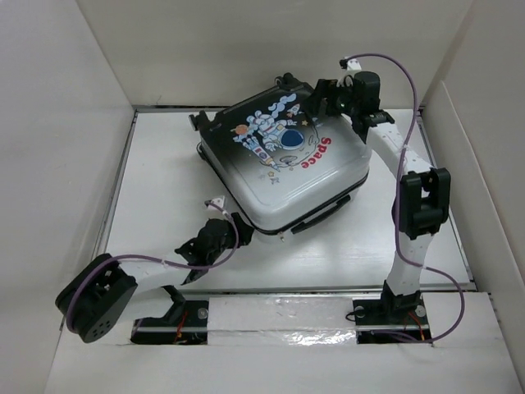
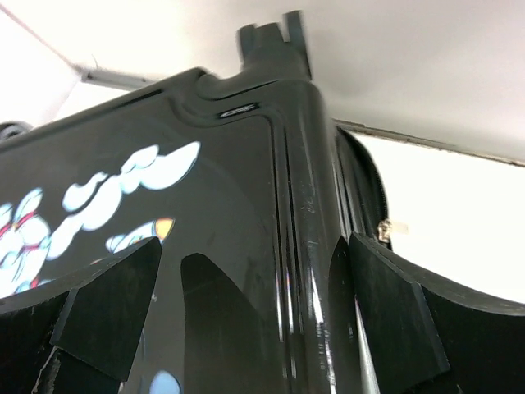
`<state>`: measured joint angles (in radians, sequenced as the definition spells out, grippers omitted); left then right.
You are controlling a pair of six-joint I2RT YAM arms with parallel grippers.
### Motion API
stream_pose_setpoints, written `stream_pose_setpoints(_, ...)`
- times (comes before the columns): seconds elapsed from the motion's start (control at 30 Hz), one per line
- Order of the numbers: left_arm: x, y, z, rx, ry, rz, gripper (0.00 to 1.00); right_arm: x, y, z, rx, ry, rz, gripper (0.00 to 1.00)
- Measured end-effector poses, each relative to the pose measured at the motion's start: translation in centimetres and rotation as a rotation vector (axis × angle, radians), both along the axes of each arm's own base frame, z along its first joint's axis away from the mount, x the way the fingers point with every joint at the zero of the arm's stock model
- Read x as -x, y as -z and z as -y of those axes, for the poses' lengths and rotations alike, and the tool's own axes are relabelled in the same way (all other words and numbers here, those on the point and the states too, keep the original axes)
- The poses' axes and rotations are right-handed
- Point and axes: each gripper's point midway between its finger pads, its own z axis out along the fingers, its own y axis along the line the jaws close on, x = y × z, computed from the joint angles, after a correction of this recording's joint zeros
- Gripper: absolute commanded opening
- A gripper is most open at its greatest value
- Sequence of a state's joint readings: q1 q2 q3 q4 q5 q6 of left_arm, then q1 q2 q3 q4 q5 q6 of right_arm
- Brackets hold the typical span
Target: Pack the luggage
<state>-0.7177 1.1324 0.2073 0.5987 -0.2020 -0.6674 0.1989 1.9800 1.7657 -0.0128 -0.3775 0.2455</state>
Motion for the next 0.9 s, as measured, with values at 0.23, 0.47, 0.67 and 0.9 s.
stream_pose_setpoints(0.23, 2.9, 2.1, 4.3, -0.014, 0.171, -0.089, 0.46, 2.2, -0.4, -1.7, 0.115, -0.065, 0.027, 1.00)
stream_pose_setpoints(0.47, 2.1, 0.3, 5.8, 0.021, 0.171, -0.071, 0.47, 18.3, -8.7, -2.9, 0.116, -0.197, 0.253, 0.97)
stream_pose_setpoints(0.67, -0.3, -4.9, 8.5, 0.135, 0.166, 0.043, 0.47, 34.8, -17.0, 0.2, -0.077, -0.241, 0.660, 0.02)
stream_pose_setpoints(0.9, -0.7, -5.7, 8.8, 0.159, 0.162, 0.066, 0.47, 34.1, -2.0, 6.0, -0.063, 0.095, 0.262, 0.00)
